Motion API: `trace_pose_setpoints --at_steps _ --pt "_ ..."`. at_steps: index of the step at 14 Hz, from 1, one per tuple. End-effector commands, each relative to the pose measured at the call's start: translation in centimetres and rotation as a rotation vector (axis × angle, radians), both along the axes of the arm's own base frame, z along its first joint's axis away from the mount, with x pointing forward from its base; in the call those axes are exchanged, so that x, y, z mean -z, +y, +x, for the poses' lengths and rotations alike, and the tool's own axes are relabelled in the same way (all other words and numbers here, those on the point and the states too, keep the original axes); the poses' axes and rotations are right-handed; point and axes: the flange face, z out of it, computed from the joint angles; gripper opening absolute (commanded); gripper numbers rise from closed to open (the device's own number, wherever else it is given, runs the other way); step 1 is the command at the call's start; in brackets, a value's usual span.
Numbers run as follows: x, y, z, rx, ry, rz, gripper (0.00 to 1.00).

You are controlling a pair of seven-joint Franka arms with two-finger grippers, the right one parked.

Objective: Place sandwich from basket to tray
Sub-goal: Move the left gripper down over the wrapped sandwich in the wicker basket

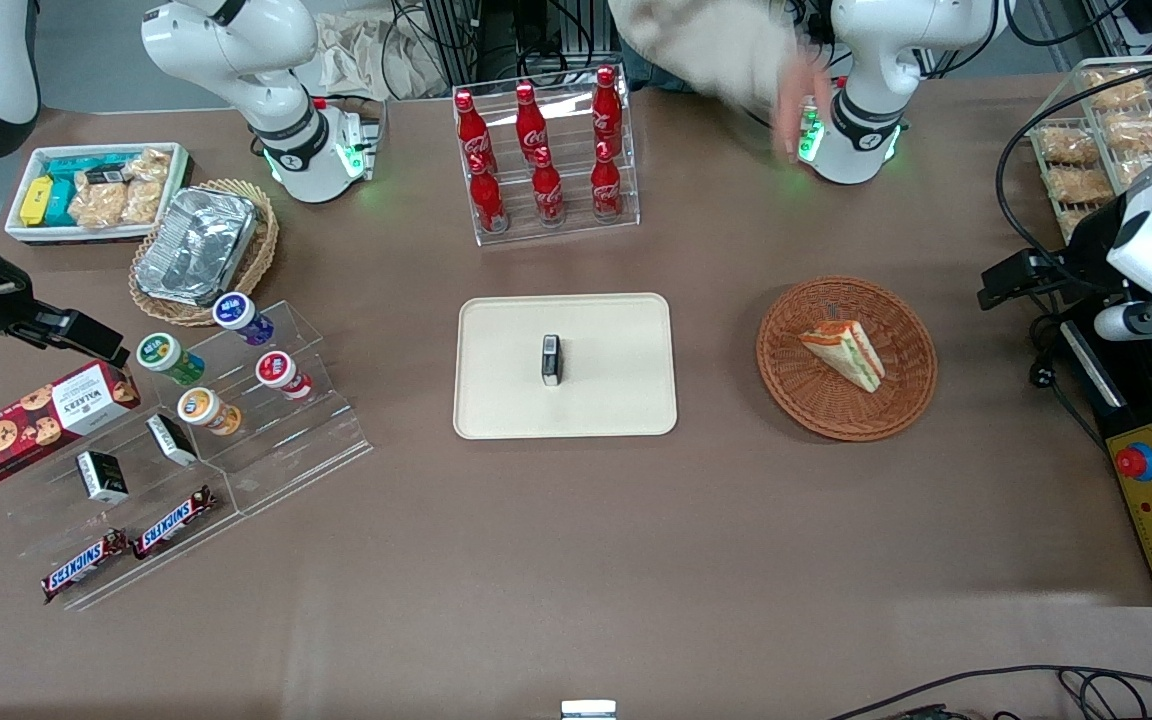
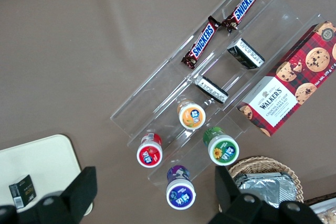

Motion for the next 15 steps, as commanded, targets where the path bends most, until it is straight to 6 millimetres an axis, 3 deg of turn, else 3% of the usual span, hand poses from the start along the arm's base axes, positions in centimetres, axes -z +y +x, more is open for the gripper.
trace_pose_setpoints --at_steps 1,3,7,12,15 --pt "-0.4 -0.4 0.1 -0.012 -0.003 0.002 1.00" --pt "-0.3 -0.3 0.1 -0.015 -0.002 0.009 1.00" --pt "2.6 -1.0 -1.1 -0.050 0.038 -0.005 1.00" --pt "11.0 -0.4 -6.4 -0.107 -0.017 -0.055 1.00" --pt "14.9 -0.6 -7.2 -0.199 0.006 -0.040 1.00"
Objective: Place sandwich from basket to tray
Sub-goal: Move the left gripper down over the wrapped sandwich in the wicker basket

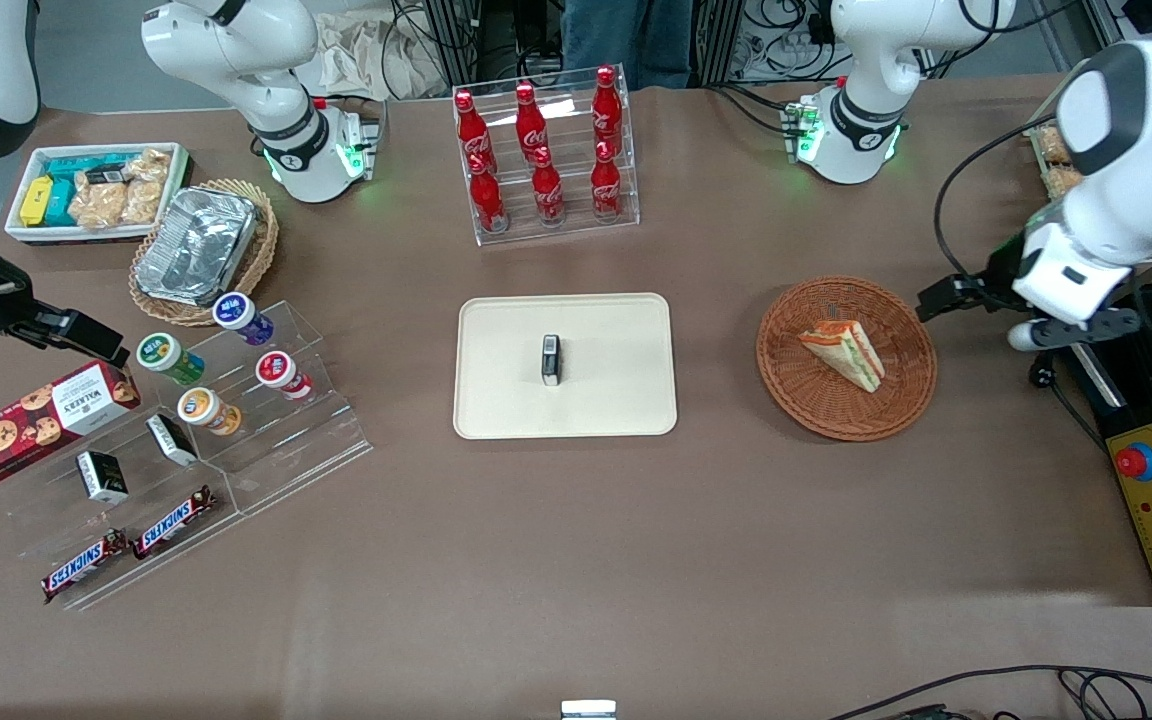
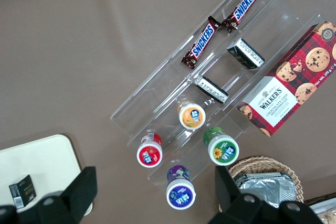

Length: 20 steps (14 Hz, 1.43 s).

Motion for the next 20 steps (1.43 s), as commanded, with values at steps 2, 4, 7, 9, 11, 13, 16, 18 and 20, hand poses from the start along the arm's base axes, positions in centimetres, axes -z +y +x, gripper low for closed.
trace_pose_setpoints --at_steps 2,4,7,9,11,13,16,18,20 --pt "4.8 -0.9 -2.6 -0.150 -0.029 0.005 1.00" --pt "7.5 -3.3 -2.6 -0.231 -0.036 0.031 1.00" --pt "9.6 -4.2 -2.2 -0.280 -0.011 0.044 1.00" --pt "10.8 -4.3 -2.1 -0.331 0.009 0.054 1.00" --pt "12.6 -4.4 -2.3 -0.376 0.010 0.061 1.00" --pt "14.4 -4.1 -3.0 -0.407 0.001 0.058 1.00" --pt "16.6 -4.1 -3.0 -0.479 0.013 0.070 1.00" --pt "17.4 -4.7 -2.9 -0.511 0.007 0.072 1.00" --pt "18.3 -5.0 -2.7 -0.547 -0.004 0.071 1.00"
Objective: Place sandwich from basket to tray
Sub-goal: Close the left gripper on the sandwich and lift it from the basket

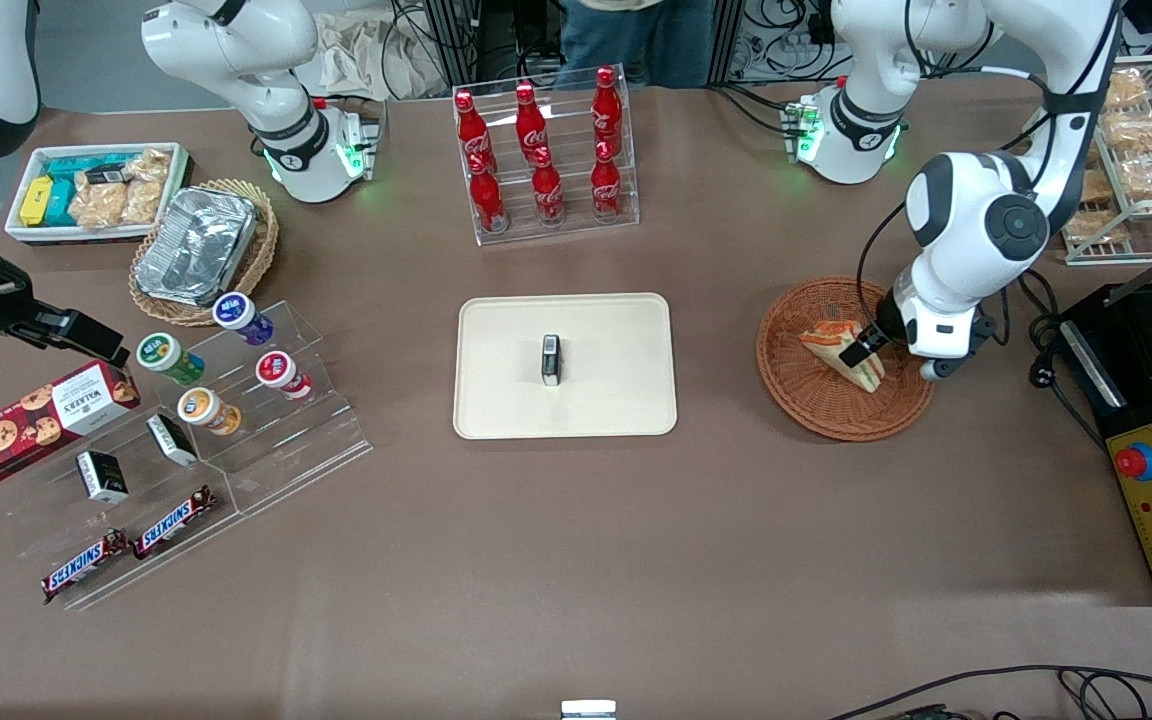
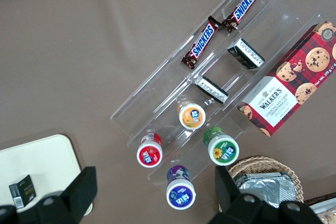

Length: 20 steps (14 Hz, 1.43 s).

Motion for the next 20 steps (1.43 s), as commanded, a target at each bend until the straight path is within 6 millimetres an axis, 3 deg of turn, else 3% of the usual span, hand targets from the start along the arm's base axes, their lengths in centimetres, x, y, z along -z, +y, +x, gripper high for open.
trace_pose_setpoints --at_steps 1,6,7,8,11,12,14,16,20 --pt "1.2 -1.4 0.1 -0.052 -0.021 0.001 1.00" --pt "2.6 -1.6 -0.1 -0.059 -0.006 0.008 0.99" --pt "2.8 -1.7 -0.1 -0.059 -0.004 0.008 0.90" --pt "2.9 -1.6 -0.2 -0.065 -0.002 0.010 0.76" --pt "2.9 -1.6 -0.2 -0.073 0.000 0.010 0.13" --pt "2.5 -1.6 0.0 -0.071 -0.006 0.008 0.00" --pt "1.2 -1.7 0.4 -0.083 -0.003 0.003 0.00" --pt "-1.5 -2.0 1.7 -0.068 0.035 0.003 0.00" --pt "-9.7 -2.6 5.7 -0.030 0.122 -0.006 0.00"
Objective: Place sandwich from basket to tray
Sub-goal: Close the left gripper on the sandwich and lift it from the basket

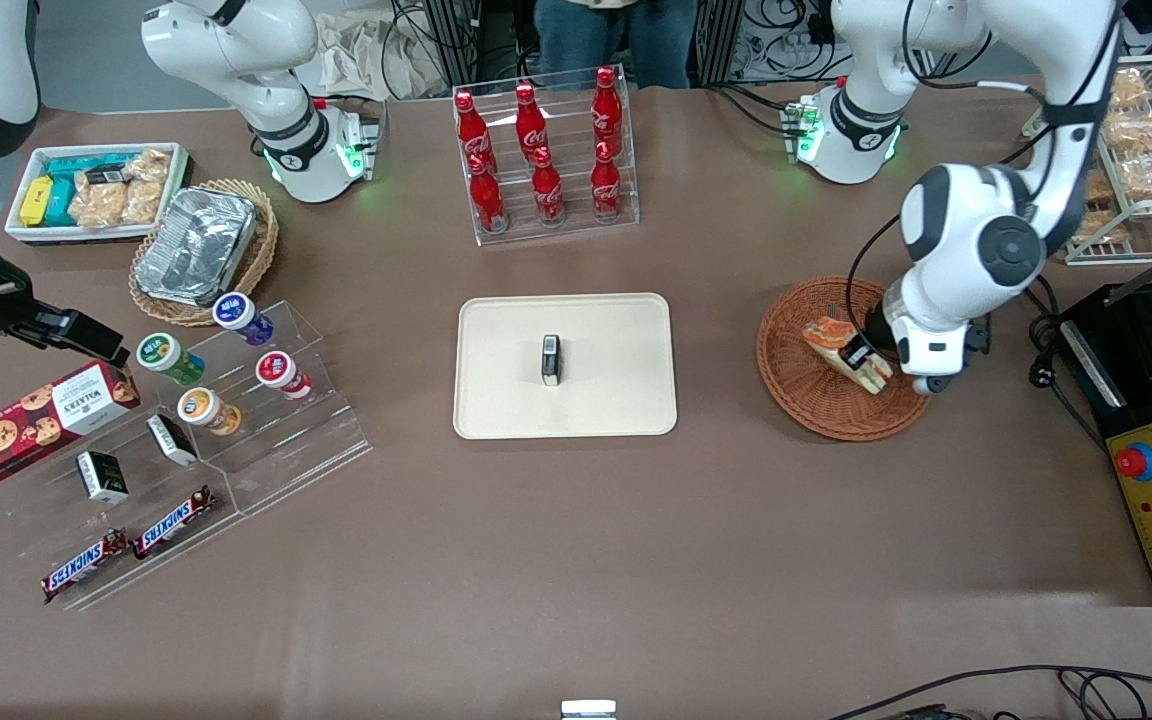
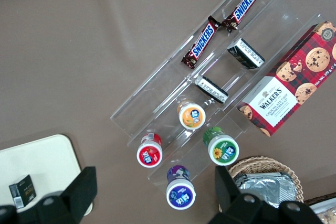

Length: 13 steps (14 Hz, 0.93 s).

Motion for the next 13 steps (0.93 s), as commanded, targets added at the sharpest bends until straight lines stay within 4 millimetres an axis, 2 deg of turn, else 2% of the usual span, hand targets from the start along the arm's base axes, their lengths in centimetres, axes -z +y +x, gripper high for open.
trace_pose_setpoints --at_steps 1,5,7,8,10,13 --pt "-7.1 -0.3 2.9 0.020 0.031 -0.006 0.00" --pt "-15.6 -0.3 4.6 0.125 0.054 -0.029 0.00" --pt "-18.1 1.8 4.9 0.189 0.062 -0.059 0.00" --pt "-19.3 2.2 5.0 0.261 0.061 -0.071 0.00" --pt "-20.5 2.2 5.2 0.355 0.054 -0.085 0.00" --pt "-20.8 1.9 5.1 0.376 0.049 -0.083 0.00"
